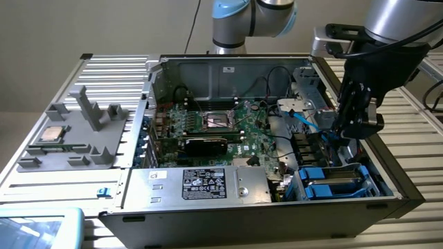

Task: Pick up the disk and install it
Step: 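Insert the first disk wire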

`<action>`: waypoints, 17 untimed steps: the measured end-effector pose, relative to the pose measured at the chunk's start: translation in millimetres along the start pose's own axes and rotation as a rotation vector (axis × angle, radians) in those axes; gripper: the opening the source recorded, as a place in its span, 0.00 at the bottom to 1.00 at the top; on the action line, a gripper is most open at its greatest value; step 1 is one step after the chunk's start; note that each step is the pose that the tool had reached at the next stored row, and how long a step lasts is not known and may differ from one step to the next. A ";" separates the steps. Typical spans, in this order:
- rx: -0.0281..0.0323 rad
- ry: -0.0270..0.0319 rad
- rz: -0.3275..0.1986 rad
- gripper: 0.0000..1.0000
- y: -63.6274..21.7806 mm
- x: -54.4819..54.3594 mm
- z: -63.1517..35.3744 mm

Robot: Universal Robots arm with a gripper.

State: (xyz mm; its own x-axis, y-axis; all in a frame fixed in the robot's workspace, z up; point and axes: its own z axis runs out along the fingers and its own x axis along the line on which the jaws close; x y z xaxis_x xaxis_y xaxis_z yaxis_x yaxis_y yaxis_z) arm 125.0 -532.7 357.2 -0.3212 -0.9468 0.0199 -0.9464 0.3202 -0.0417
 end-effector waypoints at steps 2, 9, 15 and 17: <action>0.0049 0.0138 0.000 0.35 1.2 -0.1 -2.0; 0.0446 0.0609 -0.001 0.35 9.1 2.1 -3.5; 0.0896 0.0782 0.001 0.35 15.5 3.8 -2.6; 0.0923 0.0813 0.001 0.35 19.6 4.8 -1.4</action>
State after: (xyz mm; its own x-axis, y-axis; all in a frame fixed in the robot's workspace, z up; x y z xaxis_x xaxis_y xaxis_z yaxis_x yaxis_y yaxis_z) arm 105.0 -530.9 357.8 -0.3274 -0.9395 0.1006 -0.9402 0.3134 -0.1335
